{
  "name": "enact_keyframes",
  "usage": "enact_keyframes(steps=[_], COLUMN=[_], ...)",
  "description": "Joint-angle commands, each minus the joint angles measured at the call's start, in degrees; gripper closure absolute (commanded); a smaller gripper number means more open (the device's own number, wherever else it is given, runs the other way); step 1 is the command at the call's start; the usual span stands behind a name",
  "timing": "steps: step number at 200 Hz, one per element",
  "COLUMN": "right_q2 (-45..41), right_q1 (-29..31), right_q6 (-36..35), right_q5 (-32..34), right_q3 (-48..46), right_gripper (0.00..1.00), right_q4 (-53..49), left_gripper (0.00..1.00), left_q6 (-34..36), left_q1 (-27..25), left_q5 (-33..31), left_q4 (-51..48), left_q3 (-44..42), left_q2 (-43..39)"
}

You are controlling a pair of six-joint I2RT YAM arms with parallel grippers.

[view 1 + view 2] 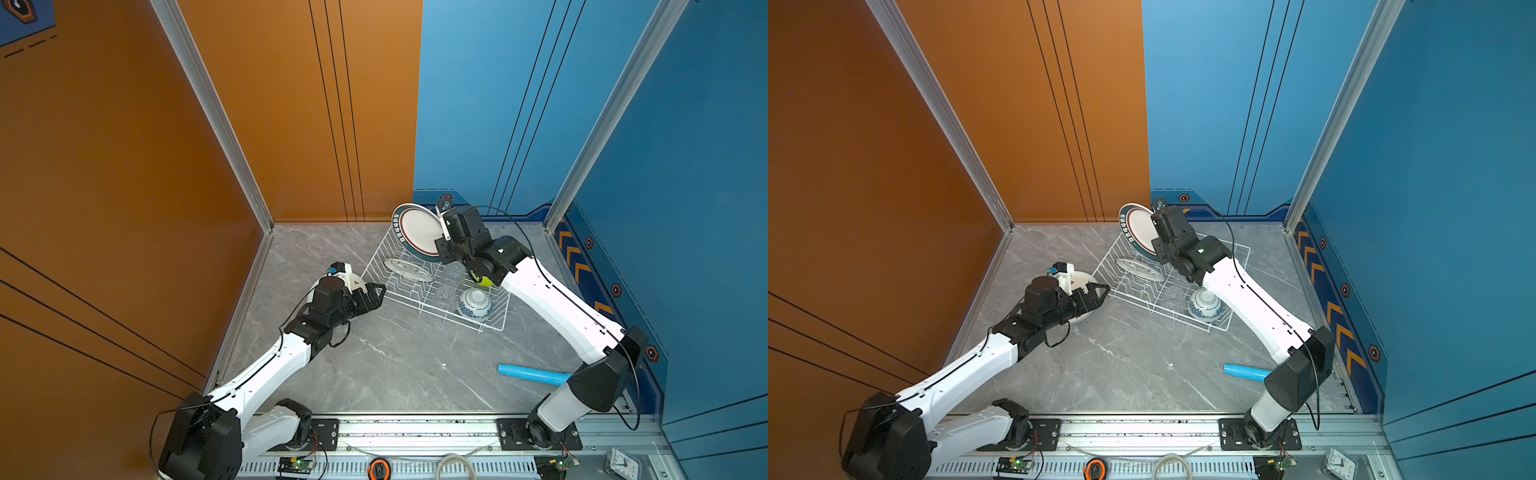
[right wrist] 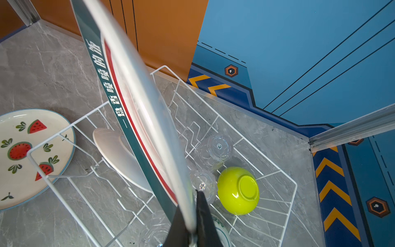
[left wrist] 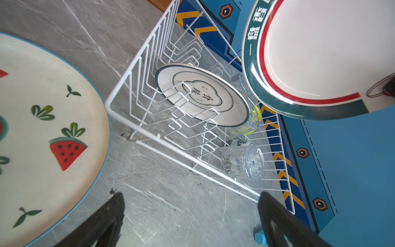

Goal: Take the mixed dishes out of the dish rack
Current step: 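Raise the green-rimmed plate while the left gripper reaches and closes on its rim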

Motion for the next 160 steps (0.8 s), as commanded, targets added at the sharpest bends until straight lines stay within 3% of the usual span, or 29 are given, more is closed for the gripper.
enact_keyframes(steps=[1, 81, 160], right_q2=[-3.5, -11.3, -16.8], right_q1=[0.1, 2.3, 6.2], right_q6=[5.7, 17.0, 23.8], right_q5=[0.9, -6.9, -11.2], right_q3=[-1.3, -9.4, -14.6], right_gripper=[1.00, 1.00, 1.00], right_q4=[1.2, 5.4, 9.3], left_gripper=[0.02, 0.02, 0.02], left_q6=[-1.1, -2.3, -2.3], left_q1=[-1.1, -6.0, -6.8], left_q5=[0.4, -1.4, -4.3], left_q4=[3.5, 9.0, 11.2], left_q3=[2.4, 7.4, 7.0], left_q2=[1.1, 5.1, 3.7])
